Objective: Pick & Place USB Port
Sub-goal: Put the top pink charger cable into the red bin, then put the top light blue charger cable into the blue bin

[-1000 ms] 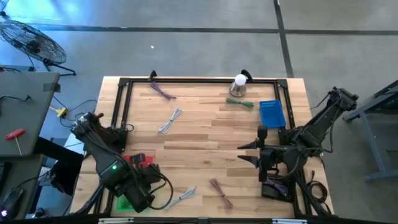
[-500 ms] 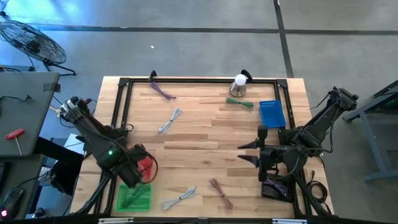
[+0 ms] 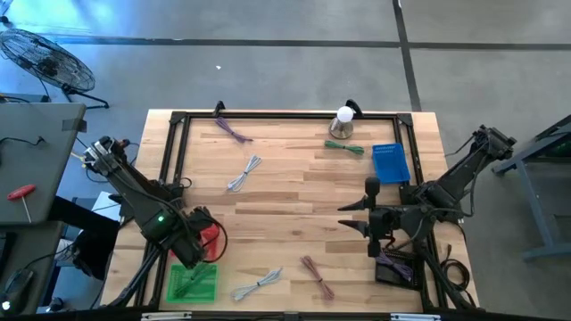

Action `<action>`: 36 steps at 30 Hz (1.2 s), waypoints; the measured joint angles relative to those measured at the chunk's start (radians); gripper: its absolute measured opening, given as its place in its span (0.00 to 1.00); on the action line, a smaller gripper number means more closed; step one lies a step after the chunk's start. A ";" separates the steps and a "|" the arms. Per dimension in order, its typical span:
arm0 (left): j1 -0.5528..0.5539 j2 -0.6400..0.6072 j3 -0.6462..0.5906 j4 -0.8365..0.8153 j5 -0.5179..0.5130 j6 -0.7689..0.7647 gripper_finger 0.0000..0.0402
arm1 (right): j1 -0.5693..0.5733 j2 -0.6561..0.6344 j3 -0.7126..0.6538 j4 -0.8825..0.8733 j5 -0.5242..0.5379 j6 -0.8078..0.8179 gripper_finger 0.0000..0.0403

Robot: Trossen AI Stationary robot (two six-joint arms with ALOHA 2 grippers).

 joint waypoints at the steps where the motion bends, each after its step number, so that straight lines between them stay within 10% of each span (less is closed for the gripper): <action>1: 0.000 0.000 0.000 0.000 0.000 0.000 0.08 | -0.002 0.000 0.000 -0.006 -0.007 0.012 0.32; 19: 0.000 0.001 -0.237 0.245 0.061 0.049 0.08 | -0.005 0.000 0.000 -0.022 -0.037 0.023 0.32; 36: 0.000 0.001 -0.253 0.229 0.034 -0.083 0.46 | -0.005 0.000 0.000 -0.028 -0.036 0.022 0.32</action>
